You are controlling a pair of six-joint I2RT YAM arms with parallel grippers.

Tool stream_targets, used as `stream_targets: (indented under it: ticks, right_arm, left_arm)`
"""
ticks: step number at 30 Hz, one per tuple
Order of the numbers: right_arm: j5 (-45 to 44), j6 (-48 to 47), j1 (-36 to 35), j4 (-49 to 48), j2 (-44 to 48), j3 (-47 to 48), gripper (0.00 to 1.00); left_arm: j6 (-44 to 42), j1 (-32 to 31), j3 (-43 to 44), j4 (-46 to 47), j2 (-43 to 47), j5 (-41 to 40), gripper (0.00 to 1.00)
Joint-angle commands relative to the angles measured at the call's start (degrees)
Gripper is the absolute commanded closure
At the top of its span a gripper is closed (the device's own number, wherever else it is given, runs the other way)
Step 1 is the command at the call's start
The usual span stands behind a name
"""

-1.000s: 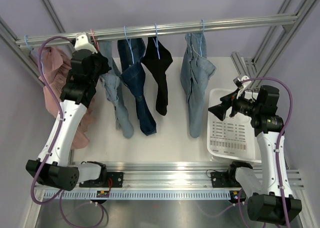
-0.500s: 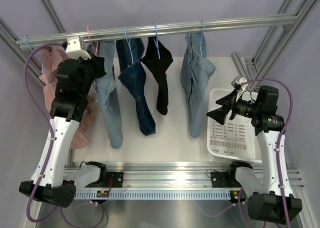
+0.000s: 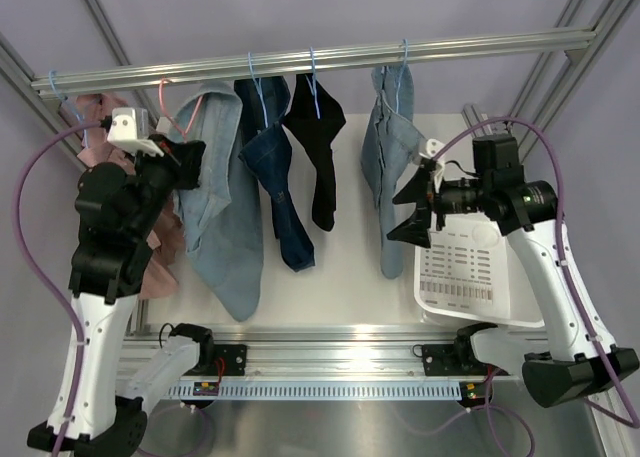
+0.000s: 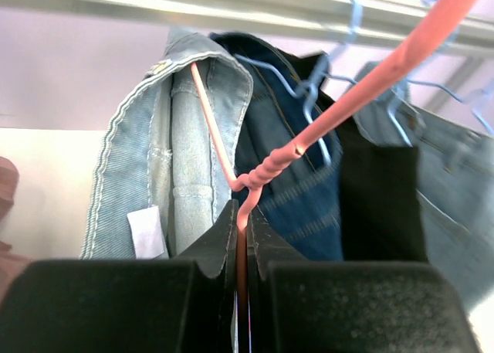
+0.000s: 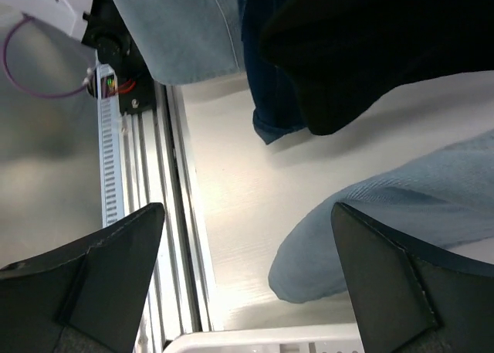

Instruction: Remove the skirt from the hanger

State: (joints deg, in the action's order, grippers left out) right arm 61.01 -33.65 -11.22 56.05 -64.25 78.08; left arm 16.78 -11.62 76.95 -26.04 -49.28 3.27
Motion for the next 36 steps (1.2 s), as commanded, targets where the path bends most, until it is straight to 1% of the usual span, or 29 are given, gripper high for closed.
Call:
stream_targets:
  ticks: [1,4,5,6,8,9,12,14,15,17,20,21,25,26,29,36]
  right_arm:
    - [-7.4,-0.1,-8.2,2.7,-4.5,7.6,0.03]
    - [-10.5,1.9,-12.8,4.1,-10.2,15.6,0.04]
    - [-11.6,3.9,-16.2,4.2,-11.6,17.5,0.04]
    - [-13.1,4.9,-17.9,4.2,-13.0,21.3,0.04]
    - [-18.3,7.0,-21.5,3.3,-16.5,24.6,0.03]
    - [-21.3,8.5,-25.0,2.9,-17.7,27.5,0.03]
    - [-24.2,9.7,-30.1,3.1,-22.4,33.6,0.02]
    - [-25.4,10.4,-31.7,3.9,-26.1,36.9,0.02]
    - [-26.1,11.1,-32.5,4.8,-27.2,40.0,0.01]
    - [-26.3,11.6,-32.5,5.4,-29.7,42.6,0.01]
    - [-24.7,9.8,-32.7,5.4,-30.3,43.0,0.01]
    - [-22.2,9.1,-32.7,6.0,-30.2,43.1,0.01]
    - [-17.1,3.8,-34.2,9.9,-30.3,44.8,0.01]
    - [-16.7,2.0,-34.7,10.6,-30.4,45.6,0.01]
    - [-16.7,1.0,-36.1,12.0,-31.2,47.1,0.01]
    - [-16.4,1.7,-36.9,11.9,-33.2,51.0,0.01]
  left_arm:
    - [1.6,0.1,-0.7,1.0,4.7,5.6,1.0]
    - [3.2,0.0,-2.8,-1.8,8.0,8.1,1.0]
    - [3.5,0.0,-3.6,-2.4,9.0,8.5,1.0]
    - [4.3,-0.1,-4.4,-2.8,10.1,8.9,1.0]
    - [4.7,-0.1,-6.8,-4.3,13.1,9.3,1.0]
    - [5.0,-0.1,-7.4,-4.9,14.3,9.6,1.0]
    - [6.1,-0.1,-10.1,-6.3,18.4,10.0,1.0]
    - [6.3,0.0,-11.8,-7.2,20.7,10.2,1.0]
    - [6.4,0.0,-12.2,-7.6,21.4,10.4,1.0]
    - [6.3,0.0,-12.7,-8.8,22.2,10.8,1.0]
    - [6.6,0.0,-13.7,-8.9,23.5,13.3,1.0]
    - [6.5,0.0,-14.1,-8.9,23.9,14.7,1.0]
    - [6.2,0.0,-15.7,-9.1,25.8,18.5,1.0]
    - [6.3,0.0,-16.1,-9.0,26.3,19.3,1.0]
    - [6.8,0.0,-17.8,-8.9,28.2,21.8,1.0]
    - [7.9,0.0,-19.3,-8.9,29.5,26.3,1.0]
